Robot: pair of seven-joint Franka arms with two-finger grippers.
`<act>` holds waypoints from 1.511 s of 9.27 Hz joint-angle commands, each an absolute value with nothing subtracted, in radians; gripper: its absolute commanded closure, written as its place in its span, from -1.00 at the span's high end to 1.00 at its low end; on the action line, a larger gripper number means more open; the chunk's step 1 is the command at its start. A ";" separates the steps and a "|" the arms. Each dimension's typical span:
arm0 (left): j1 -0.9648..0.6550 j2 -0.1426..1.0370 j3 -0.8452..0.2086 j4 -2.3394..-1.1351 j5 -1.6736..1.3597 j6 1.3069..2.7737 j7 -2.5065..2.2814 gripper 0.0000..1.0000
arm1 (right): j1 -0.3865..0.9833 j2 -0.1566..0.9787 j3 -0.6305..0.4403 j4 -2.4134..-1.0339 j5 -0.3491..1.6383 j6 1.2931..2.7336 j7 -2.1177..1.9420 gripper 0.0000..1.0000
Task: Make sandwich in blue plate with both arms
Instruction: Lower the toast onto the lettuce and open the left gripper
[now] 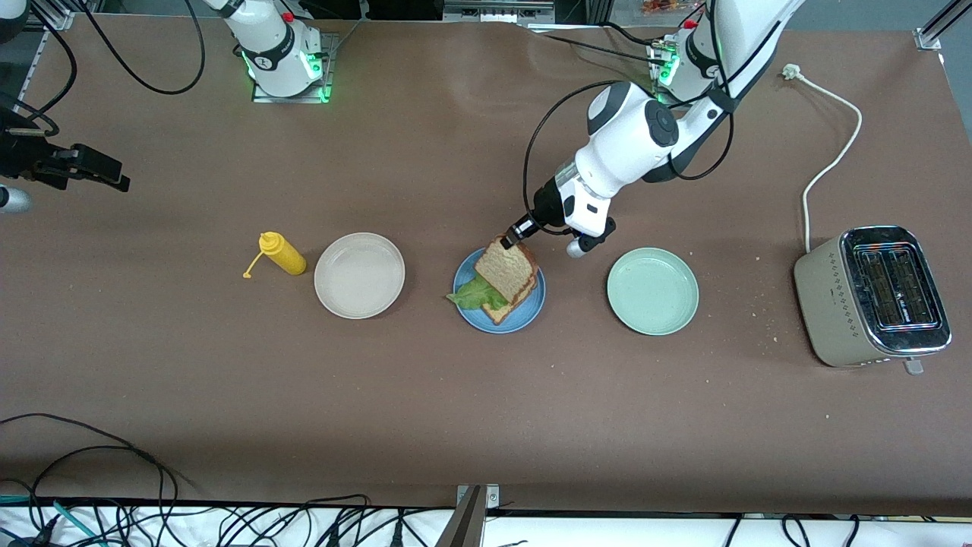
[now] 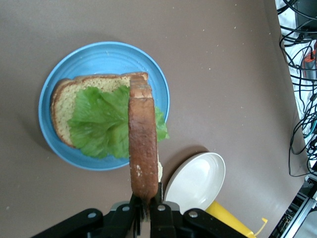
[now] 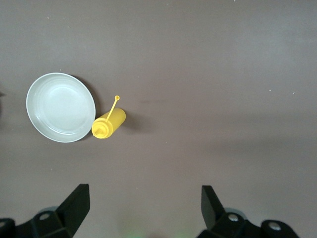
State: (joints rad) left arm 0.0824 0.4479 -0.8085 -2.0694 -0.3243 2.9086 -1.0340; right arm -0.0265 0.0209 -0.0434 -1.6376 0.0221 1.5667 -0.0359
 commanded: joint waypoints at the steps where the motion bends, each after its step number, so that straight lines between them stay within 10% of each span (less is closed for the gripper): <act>1: -0.035 0.498 -0.700 -2.008 -0.284 2.967 -1.020 -1.00 | -0.034 0.028 -0.043 -1.533 0.006 1.531 -0.025 1.00; 11: -0.183 0.592 -0.589 -2.006 -0.285 3.188 -1.020 -1.00 | -0.029 0.034 -0.037 -1.493 0.011 1.488 -0.023 1.00; 14: -0.184 0.612 -0.588 -2.028 -0.285 3.186 -1.026 -0.39 | -0.029 0.034 -0.037 -1.493 0.017 1.486 -0.021 1.00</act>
